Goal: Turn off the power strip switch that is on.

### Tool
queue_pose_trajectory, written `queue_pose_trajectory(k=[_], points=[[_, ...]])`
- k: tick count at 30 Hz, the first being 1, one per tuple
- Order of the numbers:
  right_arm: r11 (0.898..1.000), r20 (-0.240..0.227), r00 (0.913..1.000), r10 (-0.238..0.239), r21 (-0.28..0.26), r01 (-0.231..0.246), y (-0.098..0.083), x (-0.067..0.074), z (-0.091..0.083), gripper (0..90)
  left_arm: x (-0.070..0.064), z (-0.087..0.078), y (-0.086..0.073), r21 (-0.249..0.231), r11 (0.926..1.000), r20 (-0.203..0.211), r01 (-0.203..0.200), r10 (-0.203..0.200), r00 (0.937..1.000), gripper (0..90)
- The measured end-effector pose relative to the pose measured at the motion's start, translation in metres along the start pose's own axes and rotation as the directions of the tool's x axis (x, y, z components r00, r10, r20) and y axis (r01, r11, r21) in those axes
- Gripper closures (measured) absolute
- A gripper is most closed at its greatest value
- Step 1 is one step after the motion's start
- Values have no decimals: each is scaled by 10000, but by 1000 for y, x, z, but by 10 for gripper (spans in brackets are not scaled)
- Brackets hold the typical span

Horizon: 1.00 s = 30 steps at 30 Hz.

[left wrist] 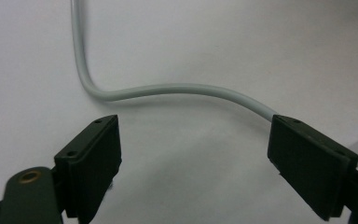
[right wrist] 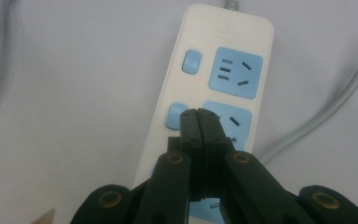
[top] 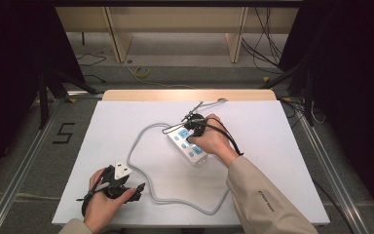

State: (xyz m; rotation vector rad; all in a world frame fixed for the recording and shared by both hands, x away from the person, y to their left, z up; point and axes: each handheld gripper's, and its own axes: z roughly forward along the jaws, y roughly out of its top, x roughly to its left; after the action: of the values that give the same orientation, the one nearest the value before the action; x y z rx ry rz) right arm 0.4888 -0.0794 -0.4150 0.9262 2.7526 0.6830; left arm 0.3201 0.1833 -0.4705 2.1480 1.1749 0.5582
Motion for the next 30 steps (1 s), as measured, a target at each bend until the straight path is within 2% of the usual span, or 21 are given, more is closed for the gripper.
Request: queue_pose_trajectory(k=[30], points=[[9998,-83,9998,158,-76,-159,12,-2,9,900,0,0,0,-48,10000,-6,8,-8,10000,170]])
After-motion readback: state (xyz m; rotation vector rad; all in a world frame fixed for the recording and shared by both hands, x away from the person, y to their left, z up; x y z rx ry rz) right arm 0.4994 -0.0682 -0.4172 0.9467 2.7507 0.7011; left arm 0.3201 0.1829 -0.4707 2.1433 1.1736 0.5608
